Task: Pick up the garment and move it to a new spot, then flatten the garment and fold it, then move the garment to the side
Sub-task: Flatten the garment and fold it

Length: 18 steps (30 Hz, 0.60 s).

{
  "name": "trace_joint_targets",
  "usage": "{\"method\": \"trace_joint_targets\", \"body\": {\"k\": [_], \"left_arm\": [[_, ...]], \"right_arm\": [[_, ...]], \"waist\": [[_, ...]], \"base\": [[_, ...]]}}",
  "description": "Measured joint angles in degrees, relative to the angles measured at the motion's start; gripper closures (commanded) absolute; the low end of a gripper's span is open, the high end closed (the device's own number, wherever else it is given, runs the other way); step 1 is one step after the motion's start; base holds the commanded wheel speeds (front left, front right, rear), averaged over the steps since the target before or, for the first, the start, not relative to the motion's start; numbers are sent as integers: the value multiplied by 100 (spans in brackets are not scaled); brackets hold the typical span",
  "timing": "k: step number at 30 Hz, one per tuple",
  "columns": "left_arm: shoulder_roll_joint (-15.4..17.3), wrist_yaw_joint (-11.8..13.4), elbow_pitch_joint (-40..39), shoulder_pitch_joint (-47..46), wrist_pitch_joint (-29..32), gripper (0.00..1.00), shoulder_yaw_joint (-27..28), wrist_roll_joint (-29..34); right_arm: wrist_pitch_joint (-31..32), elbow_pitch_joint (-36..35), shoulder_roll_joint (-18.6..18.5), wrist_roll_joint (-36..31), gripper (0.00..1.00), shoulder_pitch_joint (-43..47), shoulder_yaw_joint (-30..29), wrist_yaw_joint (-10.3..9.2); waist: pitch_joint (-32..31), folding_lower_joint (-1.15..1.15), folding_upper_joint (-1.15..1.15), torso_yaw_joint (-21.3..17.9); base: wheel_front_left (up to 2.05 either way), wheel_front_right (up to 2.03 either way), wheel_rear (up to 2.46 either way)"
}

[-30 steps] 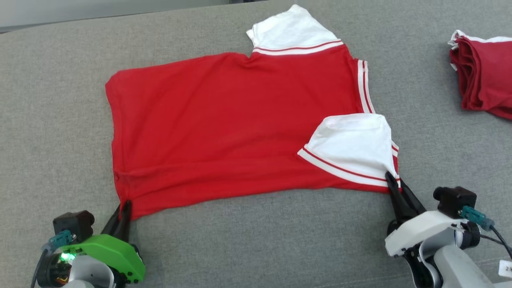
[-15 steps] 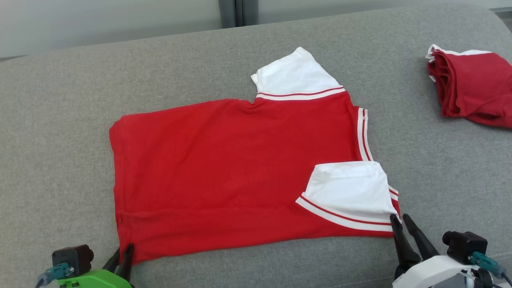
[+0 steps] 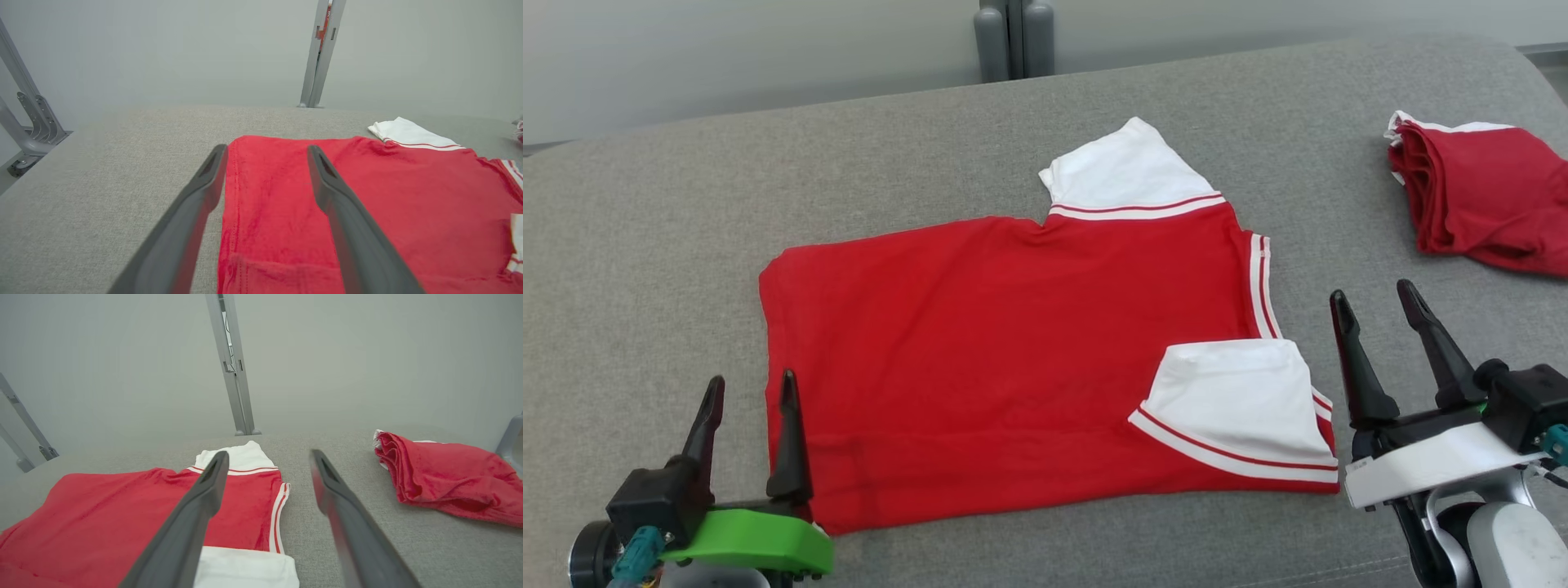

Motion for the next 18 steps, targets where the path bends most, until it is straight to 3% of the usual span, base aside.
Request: {"method": "trace_joint_targets", "body": {"k": [10, 18], "left_arm": [[65, 118, -119, -200, 12, 0, -99, 196], [290, -260, 664, -1649, 627, 0, -53, -133]], "right_arm": [[352, -573, 127, -75, 0, 118, -137, 1], [358, -625, 163, -9, 0, -78, -79, 1]], "waist": [[-16, 0, 0, 65], [387, 0, 0, 56]], "base": [[0, 0, 0], [0, 0, 0]]}}
